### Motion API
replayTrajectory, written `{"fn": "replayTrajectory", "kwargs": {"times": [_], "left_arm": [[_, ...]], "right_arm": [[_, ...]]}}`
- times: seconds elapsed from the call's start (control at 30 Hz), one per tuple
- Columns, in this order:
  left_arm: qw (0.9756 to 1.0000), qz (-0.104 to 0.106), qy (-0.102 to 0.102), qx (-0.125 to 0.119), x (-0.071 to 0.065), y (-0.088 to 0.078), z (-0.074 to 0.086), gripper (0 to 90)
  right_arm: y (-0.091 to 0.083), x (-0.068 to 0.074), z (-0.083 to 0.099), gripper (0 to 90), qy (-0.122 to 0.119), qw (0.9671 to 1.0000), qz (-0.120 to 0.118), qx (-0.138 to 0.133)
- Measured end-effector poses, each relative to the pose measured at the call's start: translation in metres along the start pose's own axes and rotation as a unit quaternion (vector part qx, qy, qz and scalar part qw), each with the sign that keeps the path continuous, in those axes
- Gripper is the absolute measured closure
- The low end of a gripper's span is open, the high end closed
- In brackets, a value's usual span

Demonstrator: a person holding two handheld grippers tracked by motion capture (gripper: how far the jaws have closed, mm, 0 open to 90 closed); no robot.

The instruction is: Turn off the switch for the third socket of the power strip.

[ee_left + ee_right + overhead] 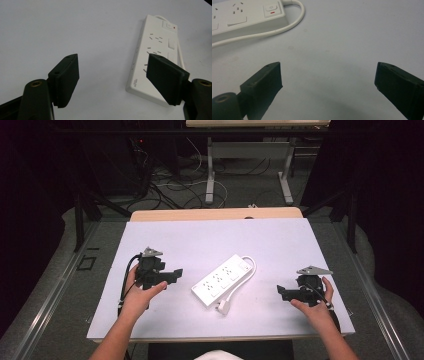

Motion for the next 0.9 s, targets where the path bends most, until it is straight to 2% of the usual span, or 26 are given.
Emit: {"fn": "replayTrajectory", "kwargs": {"times": [0.27,0.6,0.77,0.9], "left_arm": [[0.9996,0.02,-0.019,0.005,-0.009,0.0,-0.007,29.3],[0.9993,0.034,-0.013,0.012,-0.02,0.003,-0.014,31.7],[0.9986,0.048,-0.016,0.016,-0.029,0.007,-0.018,33.9],[0.9986,0.049,-0.012,0.018,-0.035,0.011,-0.02,36.7]], "right_arm": [[0.0,0.0,0.0,6.7,-0.001,1.0,0.001,0.0],[0.0,0.0,0.0,6.7,-0.001,1.0,0.001,0.0],[0.0,0.0,0.0,6.7,-0.001,1.0,0.0,-0.001],[0.0,0.0,0.0,6.6,-0.001,1.0,0.0,-0.001]]}}
Point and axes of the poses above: each handheld gripper's, and its own axes: y roughly forward along the jaws, z roughly out of its underside, x roughly to its left, the point moved 8 cm from there along y, roughly forward along the jaws, and after that the axes turned 3 degrees about z, right-handed, at the moved point
